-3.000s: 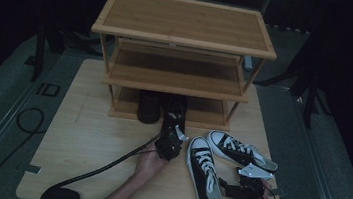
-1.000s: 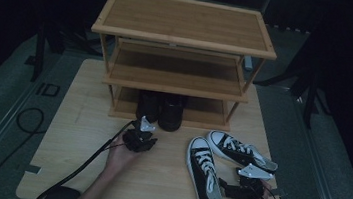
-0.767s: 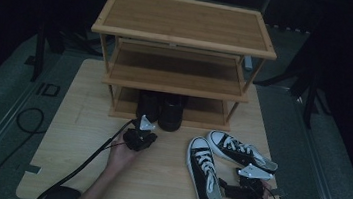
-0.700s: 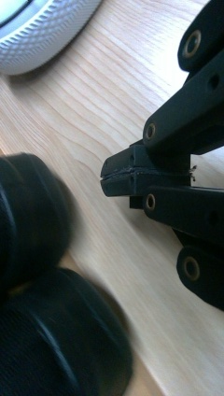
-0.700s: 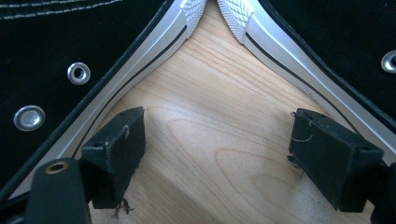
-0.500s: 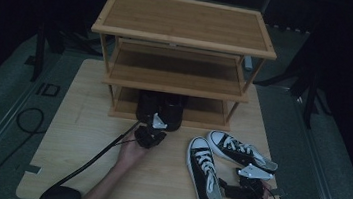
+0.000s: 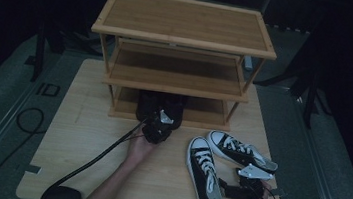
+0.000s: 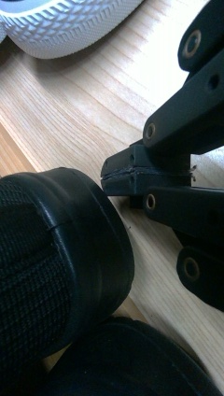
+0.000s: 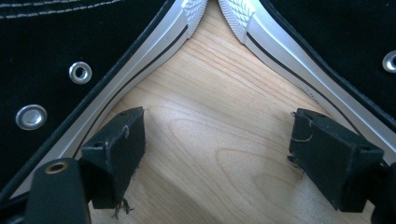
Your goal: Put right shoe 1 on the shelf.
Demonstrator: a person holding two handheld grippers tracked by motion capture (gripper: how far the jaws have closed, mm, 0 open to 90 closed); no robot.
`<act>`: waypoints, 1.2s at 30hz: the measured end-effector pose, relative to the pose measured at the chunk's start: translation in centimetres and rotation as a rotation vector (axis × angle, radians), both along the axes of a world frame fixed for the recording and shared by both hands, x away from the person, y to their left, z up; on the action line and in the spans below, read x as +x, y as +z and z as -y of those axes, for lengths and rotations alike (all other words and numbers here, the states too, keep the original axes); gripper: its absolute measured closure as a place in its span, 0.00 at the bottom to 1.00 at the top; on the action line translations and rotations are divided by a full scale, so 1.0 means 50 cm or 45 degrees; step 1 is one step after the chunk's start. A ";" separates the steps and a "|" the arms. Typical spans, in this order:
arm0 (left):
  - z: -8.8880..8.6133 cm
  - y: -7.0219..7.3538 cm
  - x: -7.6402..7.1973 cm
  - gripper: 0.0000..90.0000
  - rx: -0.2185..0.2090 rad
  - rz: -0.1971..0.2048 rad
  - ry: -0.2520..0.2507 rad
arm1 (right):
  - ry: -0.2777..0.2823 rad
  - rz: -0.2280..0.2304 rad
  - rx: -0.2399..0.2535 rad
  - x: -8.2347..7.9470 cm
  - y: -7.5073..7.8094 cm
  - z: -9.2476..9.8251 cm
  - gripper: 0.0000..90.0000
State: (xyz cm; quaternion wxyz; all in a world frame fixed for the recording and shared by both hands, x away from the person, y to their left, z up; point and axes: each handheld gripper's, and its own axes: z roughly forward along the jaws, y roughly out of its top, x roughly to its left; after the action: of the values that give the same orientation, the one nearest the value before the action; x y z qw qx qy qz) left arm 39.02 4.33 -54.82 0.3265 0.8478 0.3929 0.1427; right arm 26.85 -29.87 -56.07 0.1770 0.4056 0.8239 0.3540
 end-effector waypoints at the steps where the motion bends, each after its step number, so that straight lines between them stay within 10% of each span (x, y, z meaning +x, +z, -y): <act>1: -0.003 -0.001 0.000 1.00 0.013 0.000 -0.001 | 0.000 0.000 -0.001 0.000 0.000 0.000 0.20; 8: -0.032 0.002 -0.030 0.86 0.011 -0.005 -0.076 | 0.000 0.000 0.000 0.000 0.000 0.000 0.20; 19: -0.109 -0.004 -0.075 0.70 -0.002 -0.004 -0.029 | -0.004 -0.001 0.000 -0.001 0.000 -0.001 0.21; 36: -0.120 -0.027 -0.078 0.57 -0.116 0.089 -0.011 | -0.013 -0.001 0.001 -0.001 0.000 -0.002 0.20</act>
State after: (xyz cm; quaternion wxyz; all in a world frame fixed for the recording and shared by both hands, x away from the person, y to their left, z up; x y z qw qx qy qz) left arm 35.10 10.35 -56.15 0.3789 0.8282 0.3837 0.1528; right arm 26.78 -29.79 -56.07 0.1784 0.4100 0.8218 0.3531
